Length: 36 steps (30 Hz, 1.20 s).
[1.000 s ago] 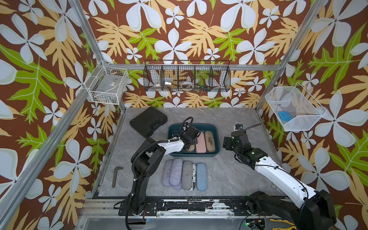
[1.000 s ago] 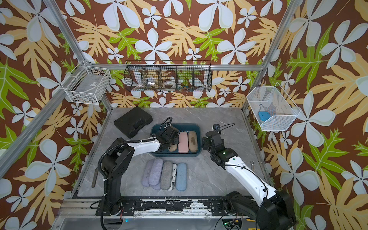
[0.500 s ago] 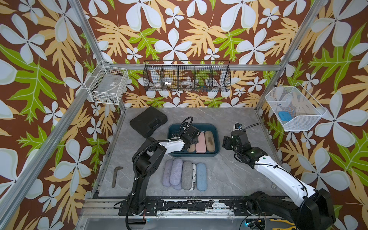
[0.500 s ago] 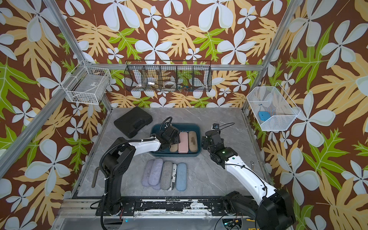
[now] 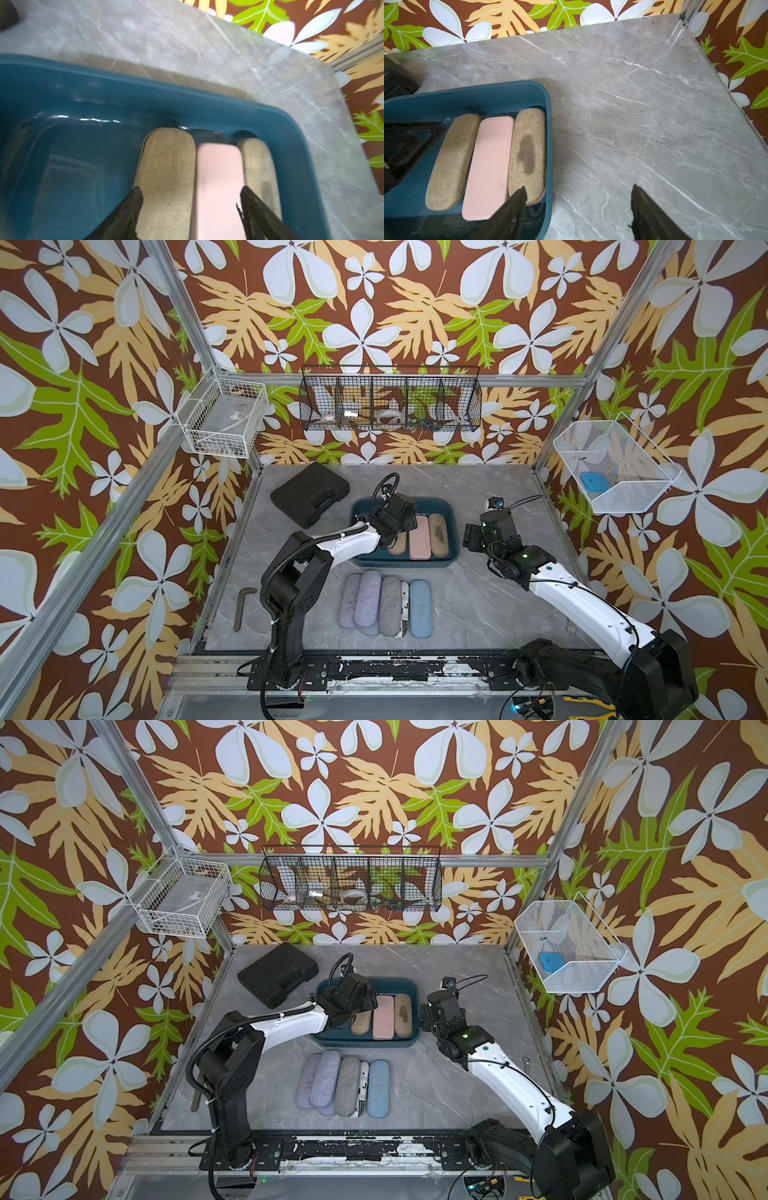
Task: Put the glasses cases into the storage boxes
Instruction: Place the glasses case in the storage box, then pick up the glasses case.
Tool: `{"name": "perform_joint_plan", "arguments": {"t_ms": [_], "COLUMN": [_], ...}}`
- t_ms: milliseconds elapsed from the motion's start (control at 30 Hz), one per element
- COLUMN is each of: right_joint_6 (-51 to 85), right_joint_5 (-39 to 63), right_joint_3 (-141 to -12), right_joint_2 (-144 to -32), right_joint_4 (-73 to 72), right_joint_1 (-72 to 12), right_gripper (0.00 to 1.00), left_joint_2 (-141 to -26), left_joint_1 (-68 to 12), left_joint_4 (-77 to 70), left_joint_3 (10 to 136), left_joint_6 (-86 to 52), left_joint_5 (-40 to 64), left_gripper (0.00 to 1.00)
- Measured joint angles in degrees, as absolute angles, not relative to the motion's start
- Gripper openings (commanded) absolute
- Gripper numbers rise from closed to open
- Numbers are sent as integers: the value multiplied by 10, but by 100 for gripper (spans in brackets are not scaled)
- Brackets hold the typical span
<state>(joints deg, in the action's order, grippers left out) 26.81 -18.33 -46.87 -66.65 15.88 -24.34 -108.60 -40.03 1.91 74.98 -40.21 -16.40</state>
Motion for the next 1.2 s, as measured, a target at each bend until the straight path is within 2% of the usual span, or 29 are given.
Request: {"name": "perform_joint_plan", "arguments": {"t_ms": [233,567,867,1200], "right_joint_6": [268,268,267,268], "right_joint_5": [-182,-173,-165,-150], "right_joint_3": [-470,-476,-494,-507], "right_joint_2": [-672,-694,-716,-741], "right_joint_4": [158,150,146,145], "right_joint_1": [-243,-243,-243,-243], "right_gripper": [78,78,78,77], "left_joint_2": [-1002,-837,-699,-659], "left_joint_1": [-400,-407,-436,-462], "left_joint_4": [20,26,95,125], "left_joint_3": [700,540,430,361], "left_joint_6": [-402,-402,-412,-446], "left_joint_5": [-164,-161,-165,-160], "left_gripper": [77,78,80,84]}}
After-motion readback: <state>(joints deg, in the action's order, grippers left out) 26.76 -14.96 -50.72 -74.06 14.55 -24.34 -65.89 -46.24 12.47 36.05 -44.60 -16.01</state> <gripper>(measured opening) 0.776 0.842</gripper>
